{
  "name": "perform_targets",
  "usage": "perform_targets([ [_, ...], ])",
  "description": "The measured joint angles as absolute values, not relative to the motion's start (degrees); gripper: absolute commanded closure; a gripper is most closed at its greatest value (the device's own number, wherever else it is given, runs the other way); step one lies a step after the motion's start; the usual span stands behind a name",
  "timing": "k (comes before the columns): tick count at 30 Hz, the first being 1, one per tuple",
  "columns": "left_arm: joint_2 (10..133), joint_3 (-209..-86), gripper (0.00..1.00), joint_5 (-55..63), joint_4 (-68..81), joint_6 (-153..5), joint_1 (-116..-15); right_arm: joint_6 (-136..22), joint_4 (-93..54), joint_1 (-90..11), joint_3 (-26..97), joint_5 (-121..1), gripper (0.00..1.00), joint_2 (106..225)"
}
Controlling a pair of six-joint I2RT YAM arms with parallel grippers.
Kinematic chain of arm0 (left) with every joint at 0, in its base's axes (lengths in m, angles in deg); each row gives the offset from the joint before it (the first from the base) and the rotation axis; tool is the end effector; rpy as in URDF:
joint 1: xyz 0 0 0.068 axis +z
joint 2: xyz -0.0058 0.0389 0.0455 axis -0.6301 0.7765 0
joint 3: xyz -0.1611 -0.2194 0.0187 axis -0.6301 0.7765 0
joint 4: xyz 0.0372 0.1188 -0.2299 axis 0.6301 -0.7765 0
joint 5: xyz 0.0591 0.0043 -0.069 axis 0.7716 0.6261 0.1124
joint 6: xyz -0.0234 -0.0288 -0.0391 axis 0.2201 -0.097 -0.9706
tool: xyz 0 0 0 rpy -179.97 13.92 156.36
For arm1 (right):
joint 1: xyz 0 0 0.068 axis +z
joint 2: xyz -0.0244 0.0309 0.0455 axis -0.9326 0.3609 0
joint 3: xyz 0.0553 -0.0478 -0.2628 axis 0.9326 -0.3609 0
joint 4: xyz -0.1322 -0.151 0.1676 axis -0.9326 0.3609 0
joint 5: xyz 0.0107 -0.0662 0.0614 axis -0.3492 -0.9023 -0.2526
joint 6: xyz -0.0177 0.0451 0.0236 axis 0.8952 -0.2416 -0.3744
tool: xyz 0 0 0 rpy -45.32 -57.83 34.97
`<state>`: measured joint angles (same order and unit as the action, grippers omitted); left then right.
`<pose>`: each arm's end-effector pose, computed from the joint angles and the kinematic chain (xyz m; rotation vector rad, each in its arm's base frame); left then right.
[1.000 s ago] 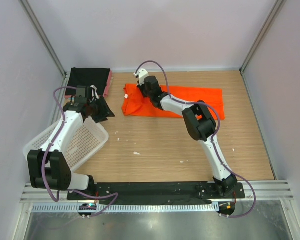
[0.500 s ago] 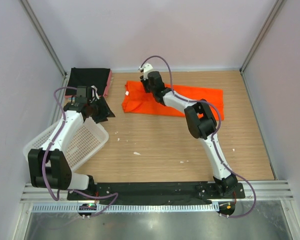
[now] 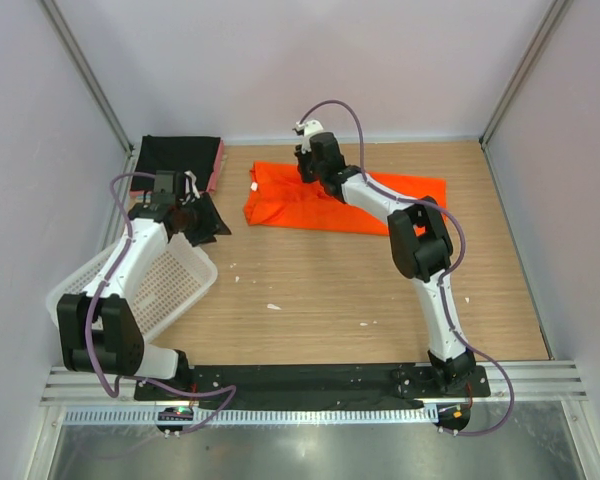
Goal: Fold and stack the t-shirts
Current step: Fold the tshirt
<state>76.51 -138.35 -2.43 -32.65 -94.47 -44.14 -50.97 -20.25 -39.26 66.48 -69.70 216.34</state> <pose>0.2897 -0.0350 0.2688 -0.5048 2.5255 -0.5823 0.4722 0.2663 0.2141 -0.4735 1.9623 0.2960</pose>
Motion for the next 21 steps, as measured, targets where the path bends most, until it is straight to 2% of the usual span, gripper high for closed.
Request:
perform_targets([
  [5,76.62,-140.15,0.52,-2.39,-33.61,-94.27,-44.47,-53.36,-18.02,-39.65,65.83,-65.5,0.9,216.26],
  [21,80.09,-143.75,0.52,-1.08,-34.4,-94.27,-47.05,-56.63,-16.45,-45.27,65.94,-60.12,0.92,220.63],
])
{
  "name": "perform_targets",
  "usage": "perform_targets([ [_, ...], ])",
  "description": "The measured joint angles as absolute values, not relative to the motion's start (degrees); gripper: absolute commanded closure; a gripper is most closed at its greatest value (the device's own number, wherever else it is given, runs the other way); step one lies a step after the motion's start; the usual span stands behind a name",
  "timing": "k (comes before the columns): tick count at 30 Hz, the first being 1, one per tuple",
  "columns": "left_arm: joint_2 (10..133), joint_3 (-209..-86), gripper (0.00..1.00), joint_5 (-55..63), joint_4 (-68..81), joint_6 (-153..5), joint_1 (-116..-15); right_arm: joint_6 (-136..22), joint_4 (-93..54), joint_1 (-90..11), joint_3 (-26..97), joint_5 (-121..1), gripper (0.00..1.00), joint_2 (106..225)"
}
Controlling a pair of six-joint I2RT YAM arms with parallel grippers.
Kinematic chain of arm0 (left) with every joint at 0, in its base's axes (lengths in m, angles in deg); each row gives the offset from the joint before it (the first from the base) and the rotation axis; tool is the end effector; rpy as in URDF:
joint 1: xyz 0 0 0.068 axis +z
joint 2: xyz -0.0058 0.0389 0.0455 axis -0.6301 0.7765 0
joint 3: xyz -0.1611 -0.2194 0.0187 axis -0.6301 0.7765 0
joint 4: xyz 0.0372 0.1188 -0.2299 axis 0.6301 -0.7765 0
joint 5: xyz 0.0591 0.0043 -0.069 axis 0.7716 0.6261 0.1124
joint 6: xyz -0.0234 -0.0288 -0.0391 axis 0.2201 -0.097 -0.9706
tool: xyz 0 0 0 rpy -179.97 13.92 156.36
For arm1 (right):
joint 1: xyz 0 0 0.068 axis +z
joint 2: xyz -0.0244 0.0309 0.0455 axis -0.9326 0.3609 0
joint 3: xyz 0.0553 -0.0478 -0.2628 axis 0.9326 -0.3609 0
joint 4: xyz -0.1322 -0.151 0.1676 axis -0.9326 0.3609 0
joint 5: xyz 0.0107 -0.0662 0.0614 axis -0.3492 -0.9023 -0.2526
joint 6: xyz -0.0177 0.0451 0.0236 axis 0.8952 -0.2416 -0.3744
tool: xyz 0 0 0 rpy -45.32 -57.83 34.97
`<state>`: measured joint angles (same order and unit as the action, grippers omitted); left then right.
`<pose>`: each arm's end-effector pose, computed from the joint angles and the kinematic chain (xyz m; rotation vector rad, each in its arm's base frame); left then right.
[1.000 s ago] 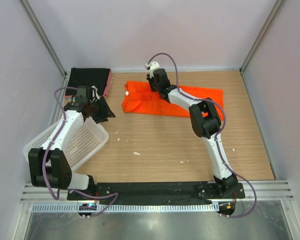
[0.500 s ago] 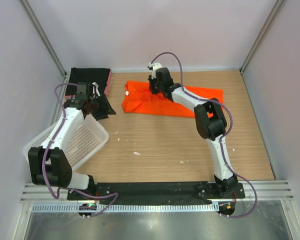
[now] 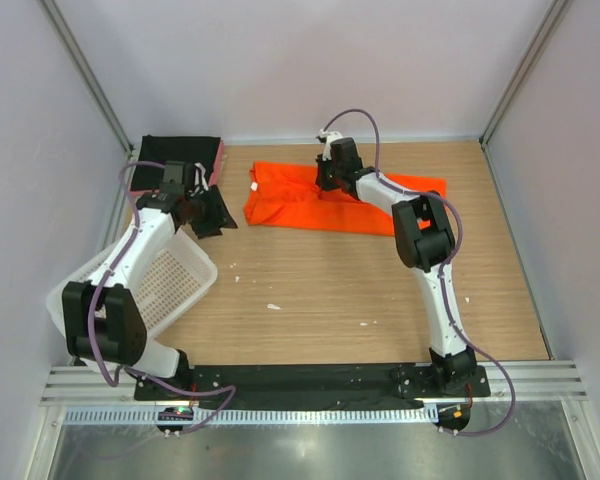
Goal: Fold and stack the t-shirts
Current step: Fold the tshirt
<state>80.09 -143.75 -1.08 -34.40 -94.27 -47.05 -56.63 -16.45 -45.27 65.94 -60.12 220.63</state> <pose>0.3045 -0.0512 0.2789 -0.4462 2.5399 -0.5706 0.4959 0.2212 0.1655 -0.3954 2.1487 0.4351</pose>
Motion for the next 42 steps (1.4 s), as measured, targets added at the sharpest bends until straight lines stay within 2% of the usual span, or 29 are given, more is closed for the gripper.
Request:
perform_targets([
  [12,83.26,-148.04,0.52,-0.55,-34.9,-94.27,-48.38,-56.46,-12.01,-47.72,72.23,-59.27,0.93,222.07],
  [22,96.79,-160.78,0.57,-1.75,-35.75,-93.18,-51.33,-58.27,-10.64,-45.9,62.09,-56.32,0.94,210.73],
  [27,102.19,-165.72,0.57,0.02,-37.65,-91.23,-54.37,-64.81,-5.15,-45.03,56.02,-61.24,0.96,204.08],
  [31,102.96,-165.96,0.57,2.27,-39.49,-90.21,-55.46,-74.21,4.51,-46.06,54.22,-70.26,0.81,200.08],
  [33,102.98,-166.05,0.58,3.69,-40.06,-90.01,-55.75,-78.69,8.93,-47.61,52.69,-73.61,0.78,197.94],
  [37,102.89,-166.13,0.58,6.71,-40.8,-90.03,-57.12,-87.65,16.23,-53.64,44.96,-78.66,0.72,190.94],
  [42,100.0,-163.42,0.58,8.48,-40.69,-90.53,-60.93,-94.8,23.37,-64.46,39.67,-83.36,0.71,185.55],
])
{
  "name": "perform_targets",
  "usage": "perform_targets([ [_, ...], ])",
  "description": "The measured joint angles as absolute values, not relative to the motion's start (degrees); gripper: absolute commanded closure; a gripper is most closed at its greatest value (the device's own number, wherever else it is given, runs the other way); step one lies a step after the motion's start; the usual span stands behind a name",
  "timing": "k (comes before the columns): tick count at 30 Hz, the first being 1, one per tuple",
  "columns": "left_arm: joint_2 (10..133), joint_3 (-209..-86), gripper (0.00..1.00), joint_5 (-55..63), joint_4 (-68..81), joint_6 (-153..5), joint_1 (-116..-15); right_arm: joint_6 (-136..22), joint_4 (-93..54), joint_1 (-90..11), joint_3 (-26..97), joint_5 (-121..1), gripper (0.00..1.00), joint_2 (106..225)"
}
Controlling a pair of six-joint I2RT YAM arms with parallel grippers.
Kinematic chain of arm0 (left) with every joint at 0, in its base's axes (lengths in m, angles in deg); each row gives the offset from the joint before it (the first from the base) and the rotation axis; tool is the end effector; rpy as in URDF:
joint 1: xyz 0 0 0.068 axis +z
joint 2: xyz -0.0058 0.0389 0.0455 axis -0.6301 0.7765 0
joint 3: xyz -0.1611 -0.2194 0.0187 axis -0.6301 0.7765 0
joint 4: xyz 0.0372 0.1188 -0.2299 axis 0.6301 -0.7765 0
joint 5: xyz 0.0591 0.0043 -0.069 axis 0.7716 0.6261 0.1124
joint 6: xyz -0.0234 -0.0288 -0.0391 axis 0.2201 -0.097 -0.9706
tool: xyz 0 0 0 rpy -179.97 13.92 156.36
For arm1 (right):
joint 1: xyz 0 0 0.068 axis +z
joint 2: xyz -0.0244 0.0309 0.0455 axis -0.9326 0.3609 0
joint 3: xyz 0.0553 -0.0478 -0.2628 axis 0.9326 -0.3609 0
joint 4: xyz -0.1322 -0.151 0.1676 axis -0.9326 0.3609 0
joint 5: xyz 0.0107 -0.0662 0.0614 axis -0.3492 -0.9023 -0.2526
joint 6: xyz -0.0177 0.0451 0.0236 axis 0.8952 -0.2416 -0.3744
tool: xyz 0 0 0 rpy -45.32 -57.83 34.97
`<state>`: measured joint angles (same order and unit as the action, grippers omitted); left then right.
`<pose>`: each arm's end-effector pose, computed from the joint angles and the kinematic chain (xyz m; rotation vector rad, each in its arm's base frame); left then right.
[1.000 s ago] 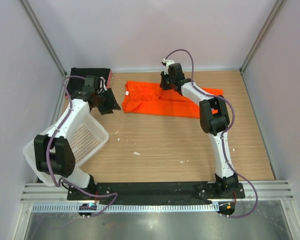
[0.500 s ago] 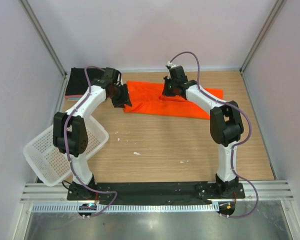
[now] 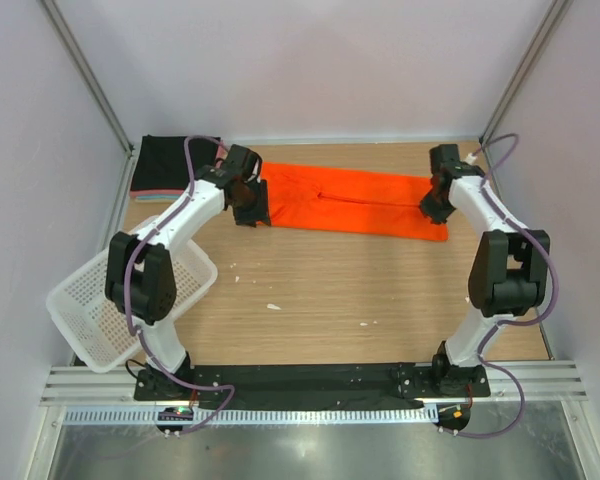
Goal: Fold and stack the t-shirts
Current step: Fold the tshirt
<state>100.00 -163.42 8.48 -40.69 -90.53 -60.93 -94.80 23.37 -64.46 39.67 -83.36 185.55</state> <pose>0.3607 -0.1475 0.2639 -0.1322 2.6805 -0.3796 0.3661 0.0181 0.2419 0.9828 2.4338 -0.0927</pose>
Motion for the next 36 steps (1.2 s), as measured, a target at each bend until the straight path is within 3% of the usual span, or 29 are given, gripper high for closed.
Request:
perform_targets([
  [8,92.88,-157.3,0.57,7.21,-40.01,-91.8,-63.0,-99.98,26.46,-77.16,36.69,-85.08,0.72,185.33],
  [30,92.73,-155.23,0.56,6.73,-38.81,-93.07,-62.94,-101.53,18.11,-77.09,34.99,-83.64,0.7,195.05],
  [31,92.73,-155.05,0.56,6.73,-38.79,-93.09,-62.94,-101.53,17.91,-77.09,34.99,-83.68,0.72,195.05],
  [34,92.7,-154.42,0.56,6.75,-38.77,-93.09,-62.94,-101.51,17.23,-77.09,34.99,-84.01,0.96,195.16],
  [36,92.66,-154.2,0.56,6.77,-38.83,-93.07,-62.94,-101.68,17.08,-77.23,34.99,-84.16,0.99,195.16],
])
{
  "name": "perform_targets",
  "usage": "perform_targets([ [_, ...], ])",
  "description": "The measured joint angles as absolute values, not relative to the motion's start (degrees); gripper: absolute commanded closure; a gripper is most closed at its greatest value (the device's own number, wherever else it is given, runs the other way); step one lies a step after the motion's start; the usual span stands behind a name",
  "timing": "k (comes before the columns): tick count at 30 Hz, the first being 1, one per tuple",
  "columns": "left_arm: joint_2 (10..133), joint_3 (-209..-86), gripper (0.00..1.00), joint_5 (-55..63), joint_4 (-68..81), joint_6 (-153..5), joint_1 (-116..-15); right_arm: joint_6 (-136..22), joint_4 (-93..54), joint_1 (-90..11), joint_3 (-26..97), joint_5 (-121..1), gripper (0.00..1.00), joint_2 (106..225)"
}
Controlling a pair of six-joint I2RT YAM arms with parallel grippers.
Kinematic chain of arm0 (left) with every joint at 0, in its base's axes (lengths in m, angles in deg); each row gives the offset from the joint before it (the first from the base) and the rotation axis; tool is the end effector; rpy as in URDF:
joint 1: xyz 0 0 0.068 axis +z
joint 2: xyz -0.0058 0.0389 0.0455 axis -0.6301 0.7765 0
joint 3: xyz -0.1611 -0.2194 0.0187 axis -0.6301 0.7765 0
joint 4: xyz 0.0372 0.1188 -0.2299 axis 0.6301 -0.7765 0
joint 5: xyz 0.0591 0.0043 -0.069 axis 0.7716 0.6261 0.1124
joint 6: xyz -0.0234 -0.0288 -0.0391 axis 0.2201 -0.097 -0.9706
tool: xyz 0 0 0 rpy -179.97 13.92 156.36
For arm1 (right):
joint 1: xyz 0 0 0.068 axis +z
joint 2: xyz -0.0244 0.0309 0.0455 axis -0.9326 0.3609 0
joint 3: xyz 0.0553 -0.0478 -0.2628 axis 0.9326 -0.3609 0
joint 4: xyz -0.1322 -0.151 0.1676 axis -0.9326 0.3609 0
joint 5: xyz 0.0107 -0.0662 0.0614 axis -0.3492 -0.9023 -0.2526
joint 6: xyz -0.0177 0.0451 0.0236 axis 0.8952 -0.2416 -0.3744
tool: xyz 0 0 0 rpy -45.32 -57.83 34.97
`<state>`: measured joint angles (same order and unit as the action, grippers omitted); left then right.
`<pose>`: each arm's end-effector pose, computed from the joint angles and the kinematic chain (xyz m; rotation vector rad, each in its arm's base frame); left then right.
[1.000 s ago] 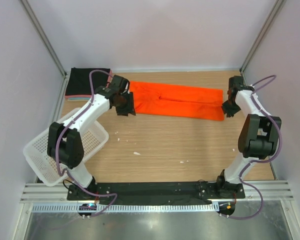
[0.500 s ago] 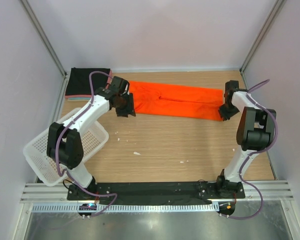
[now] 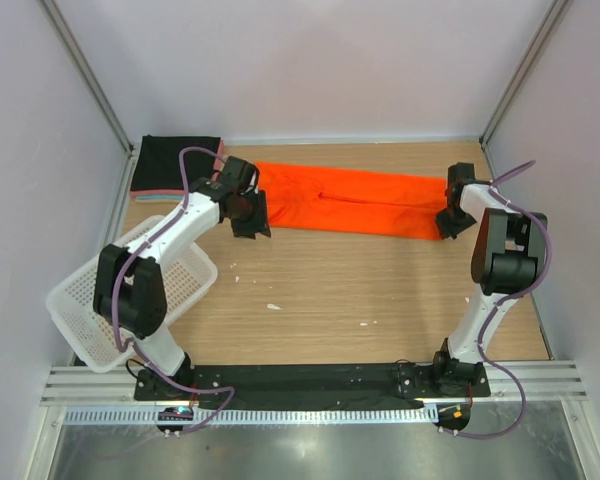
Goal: Fold and stack the t-shirts
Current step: Fold the tshirt
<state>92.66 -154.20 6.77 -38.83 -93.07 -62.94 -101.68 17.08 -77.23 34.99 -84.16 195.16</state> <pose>0.3239 -0.1473 0.2618 -0.1350 2.6970 -0.4409 0.3734 -0.0656 0.1639 1.4256 2.3456 -0.2253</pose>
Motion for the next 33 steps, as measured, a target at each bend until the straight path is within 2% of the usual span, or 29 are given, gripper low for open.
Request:
perform_targets([
  [16,86.54,-149.79,0.53,6.31,-36.36,-88.0,-62.94,-93.53,14.26,-83.98,32.93,-82.39,0.99,193.68],
  [33,107.04,-156.23,0.56,1.83,-30.79,-72.0,-62.94,-86.75,13.6,-84.64,44.37,-79.55,0.99,201.94],
])
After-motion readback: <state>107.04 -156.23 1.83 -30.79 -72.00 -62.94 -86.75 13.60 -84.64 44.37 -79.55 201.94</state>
